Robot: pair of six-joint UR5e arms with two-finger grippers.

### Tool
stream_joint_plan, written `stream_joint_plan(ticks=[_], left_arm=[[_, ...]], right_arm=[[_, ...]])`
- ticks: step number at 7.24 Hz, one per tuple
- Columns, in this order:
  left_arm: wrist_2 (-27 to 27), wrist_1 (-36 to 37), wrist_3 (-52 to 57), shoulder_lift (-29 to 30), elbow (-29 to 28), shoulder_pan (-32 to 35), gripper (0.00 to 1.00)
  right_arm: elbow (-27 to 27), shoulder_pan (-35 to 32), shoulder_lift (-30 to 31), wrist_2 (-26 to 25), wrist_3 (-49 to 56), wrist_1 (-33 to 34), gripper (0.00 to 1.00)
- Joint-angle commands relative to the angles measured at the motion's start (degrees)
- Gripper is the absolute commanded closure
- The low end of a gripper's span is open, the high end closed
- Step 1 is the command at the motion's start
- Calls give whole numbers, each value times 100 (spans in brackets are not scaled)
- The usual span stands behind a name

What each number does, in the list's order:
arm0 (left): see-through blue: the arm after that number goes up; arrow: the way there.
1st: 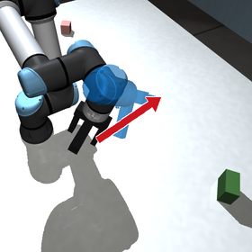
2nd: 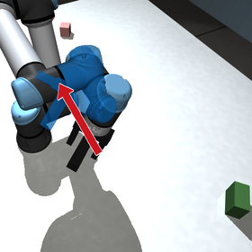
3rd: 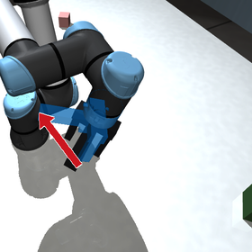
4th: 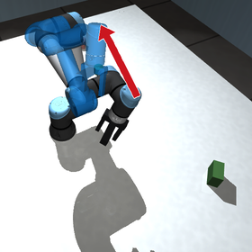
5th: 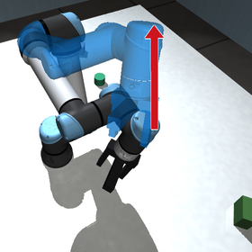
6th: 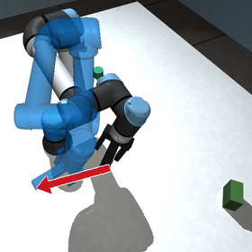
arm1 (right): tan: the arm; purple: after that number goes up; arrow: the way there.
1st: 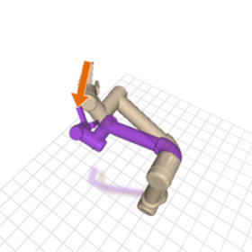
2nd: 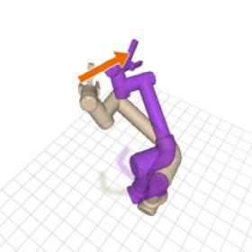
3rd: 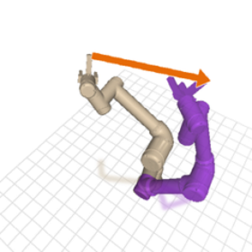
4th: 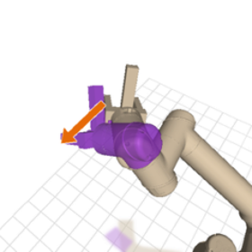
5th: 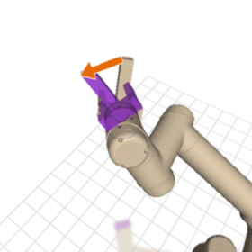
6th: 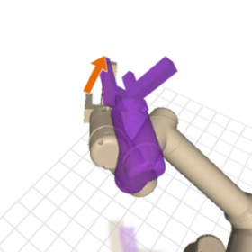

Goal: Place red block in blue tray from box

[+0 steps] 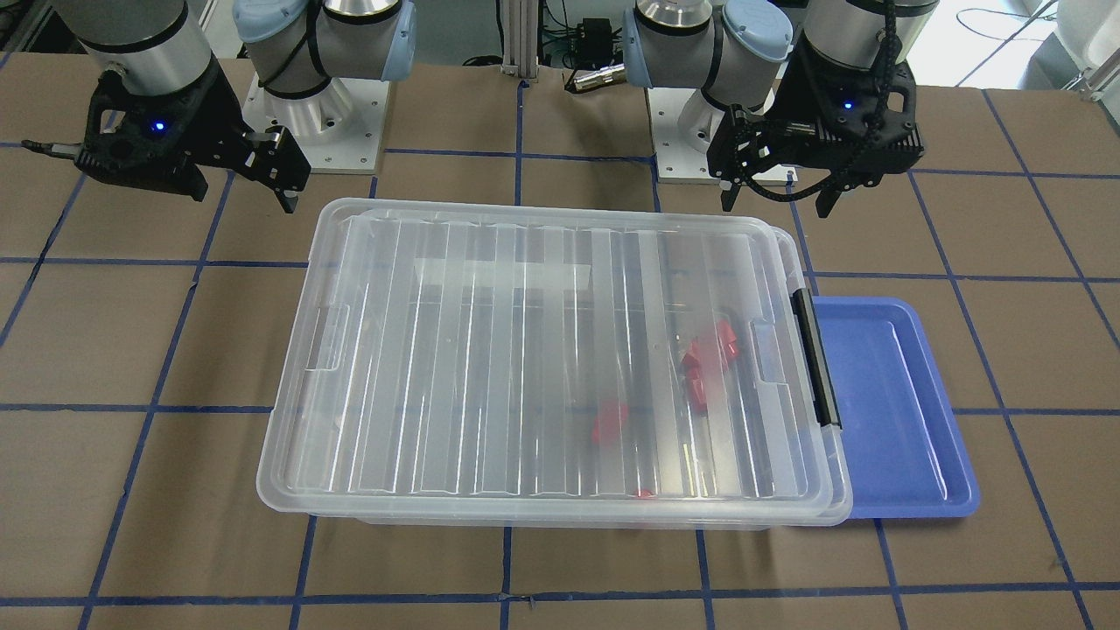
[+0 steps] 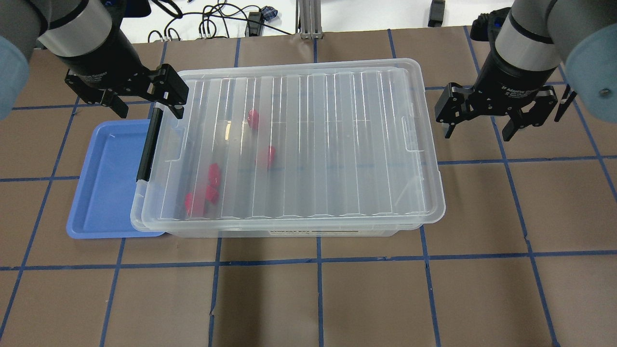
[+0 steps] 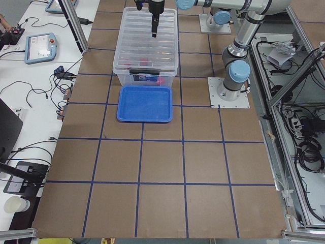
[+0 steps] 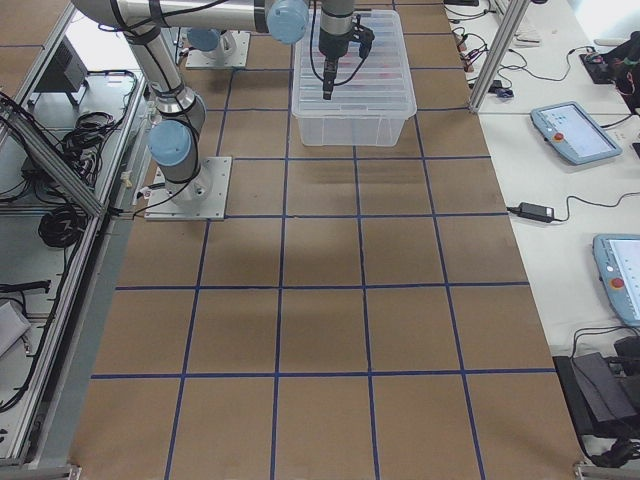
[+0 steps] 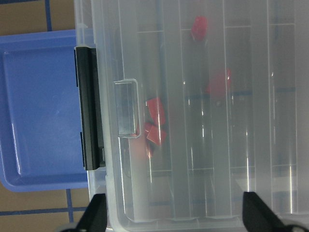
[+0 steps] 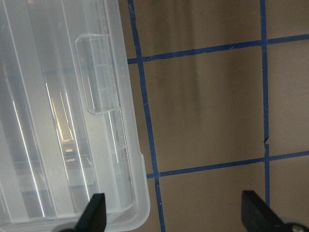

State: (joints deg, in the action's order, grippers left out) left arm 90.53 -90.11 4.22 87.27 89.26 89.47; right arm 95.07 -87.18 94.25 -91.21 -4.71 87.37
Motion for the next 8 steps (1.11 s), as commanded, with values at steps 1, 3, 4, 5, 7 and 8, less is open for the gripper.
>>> stream_joint_plan(ticks=[1, 3, 4, 5, 7, 8], left_arm=[[-9, -6, 0, 0, 4, 0, 0], [-9, -6, 0, 0, 4, 0, 0], [-9, 2, 0, 0, 4, 0, 0], [-9, -6, 0, 0, 4, 0, 0], [-9, 2, 0, 0, 4, 0, 0], [-9, 2, 0, 0, 4, 0, 0]], right_arm=[[-24, 0, 145, 24, -12, -19, 0], [-59, 0, 181, 33, -12, -19, 0], [28, -9, 269, 94, -82, -27, 0], [46, -18, 330, 103, -91, 60, 0], [64, -18, 279, 24, -65, -53, 0], [82, -9, 244, 16, 14, -19, 0]])
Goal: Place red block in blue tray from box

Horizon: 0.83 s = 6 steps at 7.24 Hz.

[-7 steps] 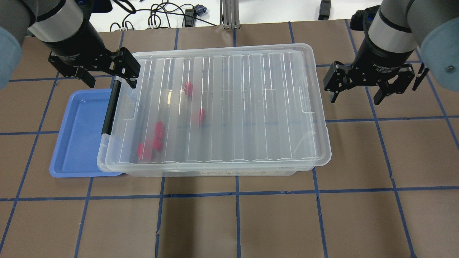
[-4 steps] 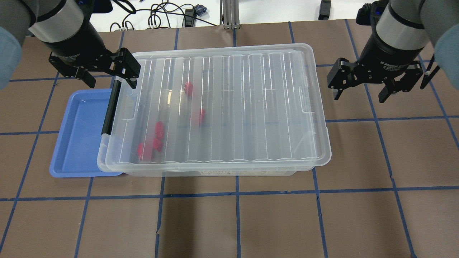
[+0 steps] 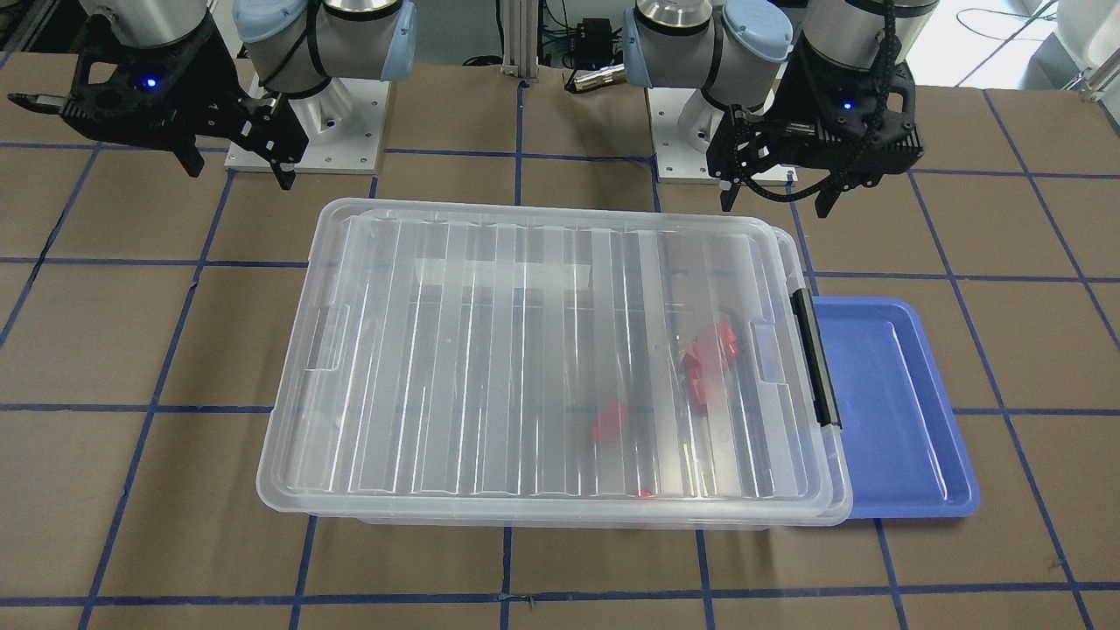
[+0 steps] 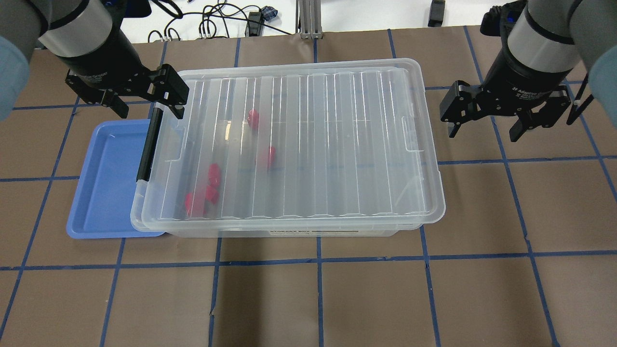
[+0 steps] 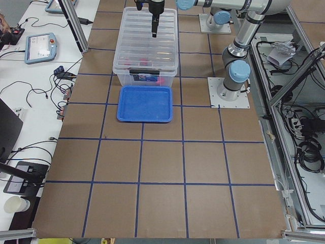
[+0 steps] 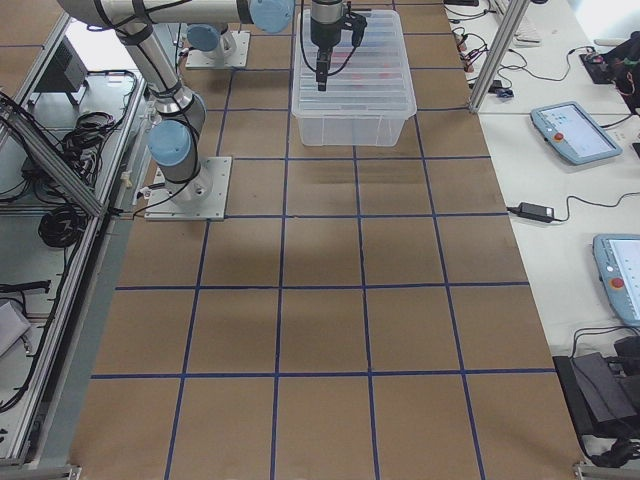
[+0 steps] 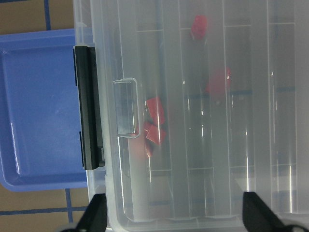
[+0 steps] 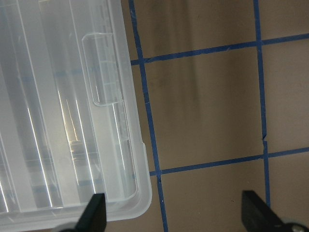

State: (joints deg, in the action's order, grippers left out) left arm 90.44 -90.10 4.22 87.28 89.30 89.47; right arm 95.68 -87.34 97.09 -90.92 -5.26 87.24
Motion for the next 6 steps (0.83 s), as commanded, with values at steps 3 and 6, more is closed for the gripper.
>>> stream_joint_plan(ticks=[3, 6], left_arm=[[0, 1, -9, 0, 0, 0, 0], [0, -8, 0, 0, 0, 0, 0]], right_arm=[[66, 15, -679, 13, 77, 651, 0], [21, 7, -1481, 91, 148, 1277, 0]])
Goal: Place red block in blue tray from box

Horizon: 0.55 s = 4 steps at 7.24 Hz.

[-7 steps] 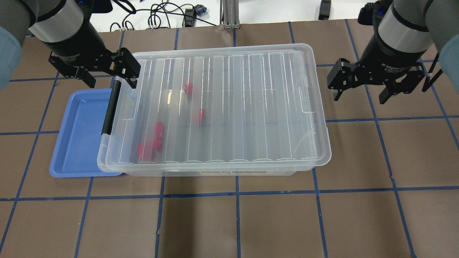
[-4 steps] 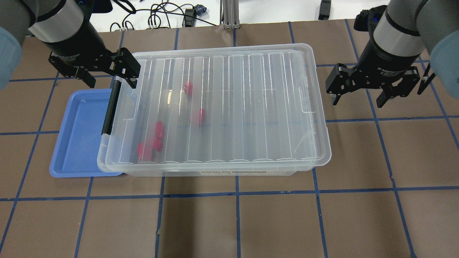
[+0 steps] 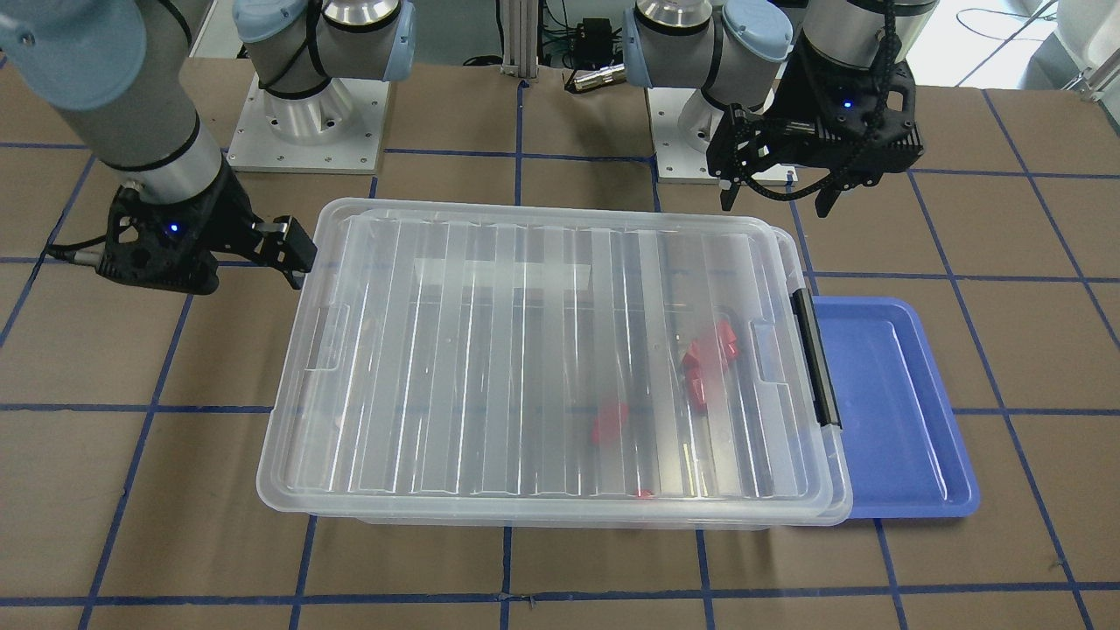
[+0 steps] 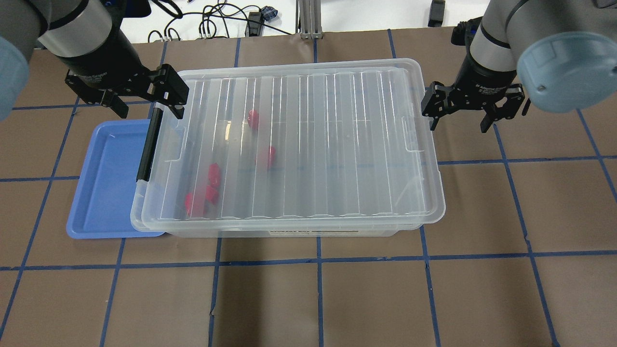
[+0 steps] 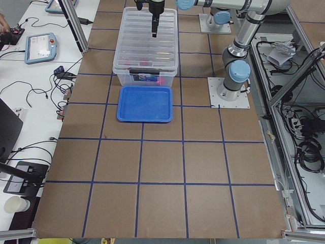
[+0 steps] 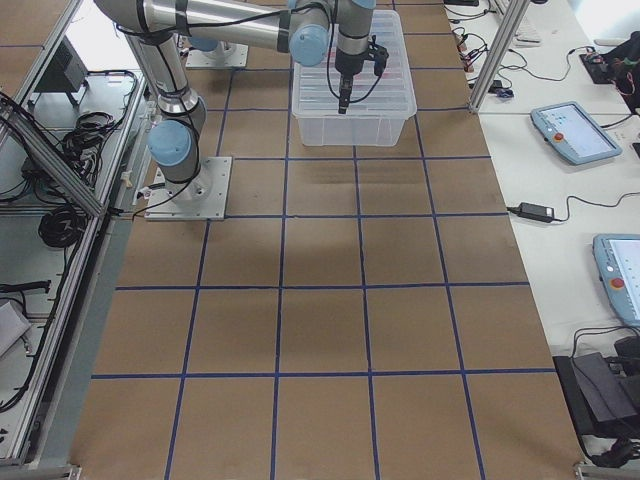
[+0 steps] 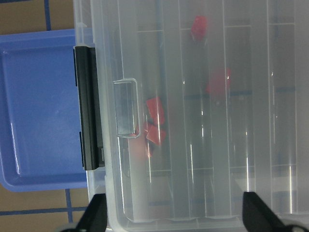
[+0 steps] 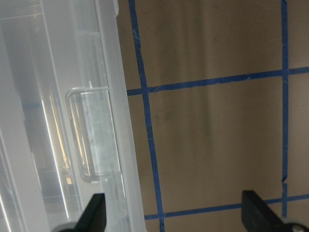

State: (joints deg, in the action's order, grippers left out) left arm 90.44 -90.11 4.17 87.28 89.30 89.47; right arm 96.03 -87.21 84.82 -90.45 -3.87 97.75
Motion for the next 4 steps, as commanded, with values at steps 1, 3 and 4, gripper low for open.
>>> stream_joint_plan(ticks=[1, 3, 4], left_arm=[[-9, 2, -4, -1, 0, 0, 0], [-9, 2, -4, -1, 0, 0, 0], [0, 2, 4, -1, 8, 0, 0]], right_arm=[[-66, -24, -447, 27, 0, 253, 0], [-75, -42, -554, 44, -9, 297, 0], [-75, -42, -633, 27, 17, 297, 0]])
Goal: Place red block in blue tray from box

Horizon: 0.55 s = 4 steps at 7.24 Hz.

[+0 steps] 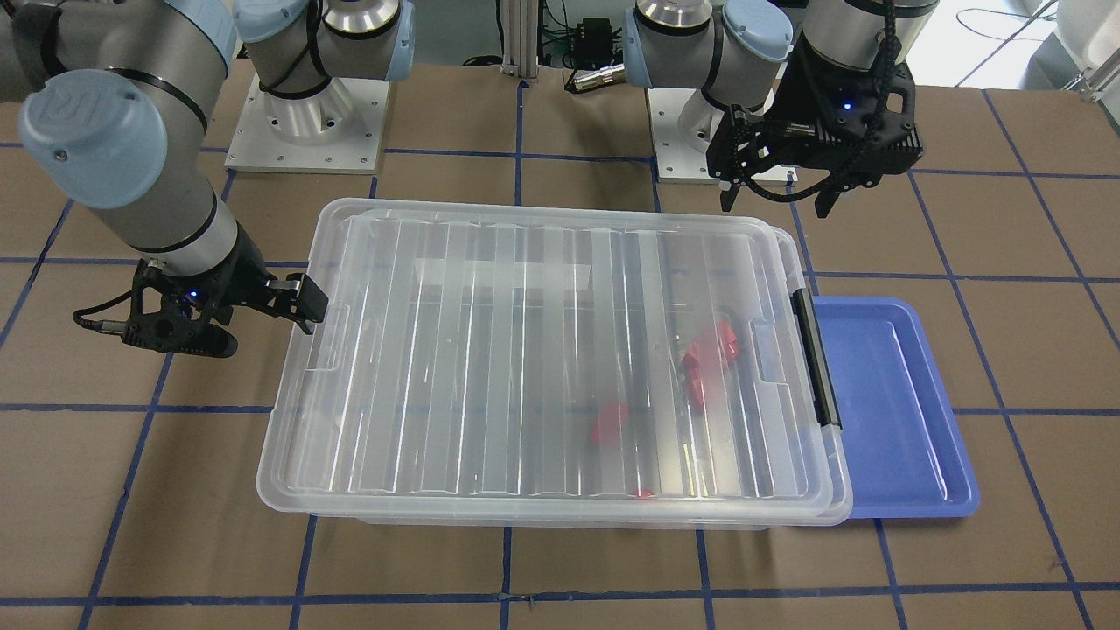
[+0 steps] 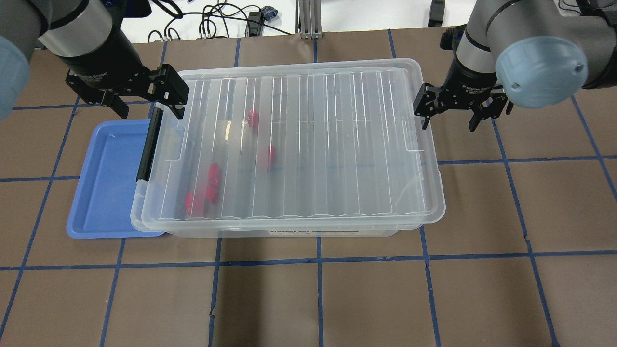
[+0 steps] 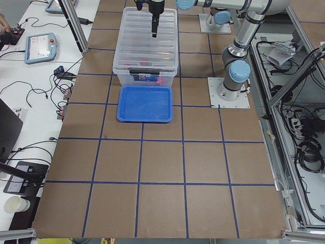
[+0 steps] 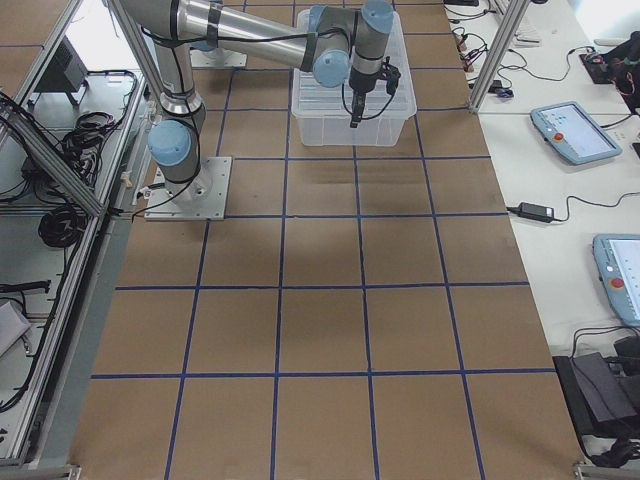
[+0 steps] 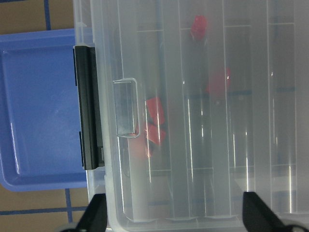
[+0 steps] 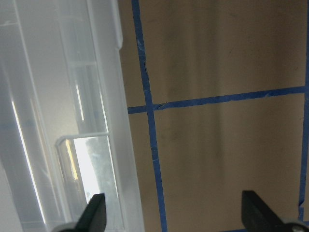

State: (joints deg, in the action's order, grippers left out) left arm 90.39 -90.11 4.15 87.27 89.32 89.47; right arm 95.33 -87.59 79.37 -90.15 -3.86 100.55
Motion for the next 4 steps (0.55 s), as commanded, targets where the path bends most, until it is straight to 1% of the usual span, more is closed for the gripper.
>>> stream_joint_plan(ticks=[1, 4], left_arm=[[5, 3, 7, 0, -2, 0, 0], [-4, 3, 7, 0, 7, 0, 0]], right_arm=[[-6, 5, -123, -11, 8, 35, 0], [-15, 40, -211, -64, 8, 44, 0]])
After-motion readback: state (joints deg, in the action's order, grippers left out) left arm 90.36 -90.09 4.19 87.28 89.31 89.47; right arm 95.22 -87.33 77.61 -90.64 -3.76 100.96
